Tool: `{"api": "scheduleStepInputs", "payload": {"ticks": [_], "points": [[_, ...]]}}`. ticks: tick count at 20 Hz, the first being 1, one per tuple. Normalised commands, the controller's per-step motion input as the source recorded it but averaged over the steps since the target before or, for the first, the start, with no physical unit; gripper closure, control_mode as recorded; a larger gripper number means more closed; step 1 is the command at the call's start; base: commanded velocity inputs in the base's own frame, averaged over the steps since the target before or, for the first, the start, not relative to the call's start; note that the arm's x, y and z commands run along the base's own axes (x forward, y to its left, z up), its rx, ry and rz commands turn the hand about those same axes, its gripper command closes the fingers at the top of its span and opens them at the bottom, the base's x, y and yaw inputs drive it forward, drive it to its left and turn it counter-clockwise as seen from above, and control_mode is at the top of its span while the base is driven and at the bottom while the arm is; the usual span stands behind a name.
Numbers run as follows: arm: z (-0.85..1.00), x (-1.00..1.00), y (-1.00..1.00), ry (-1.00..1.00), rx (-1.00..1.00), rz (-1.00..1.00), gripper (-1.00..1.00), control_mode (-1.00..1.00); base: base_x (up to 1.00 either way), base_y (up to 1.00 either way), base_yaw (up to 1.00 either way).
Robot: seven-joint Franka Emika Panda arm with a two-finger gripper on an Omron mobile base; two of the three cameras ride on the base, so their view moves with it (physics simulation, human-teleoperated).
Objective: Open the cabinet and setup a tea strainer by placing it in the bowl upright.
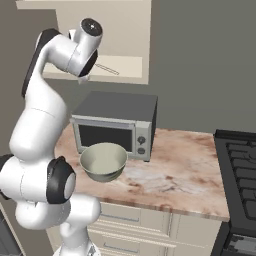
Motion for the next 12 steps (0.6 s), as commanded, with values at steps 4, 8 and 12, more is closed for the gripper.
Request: {"api": "scheduleStepInputs", "payload": {"ticks": [4,8,12], "points": [[-0.29,-0.34,-0.32,0.31,-0.14,0.0,1.0,-1.0,0.0,0.0,0.0],[-0.58,-0.28,-0.31,0.27,-0.13,0.0,1.0,-1.0,0.0,0.0,0.0],[-0.73,-0.2,-0.3,0.21,-0.15,0.0,1.0,-1.0,0.0,0.0,0.0]]}}
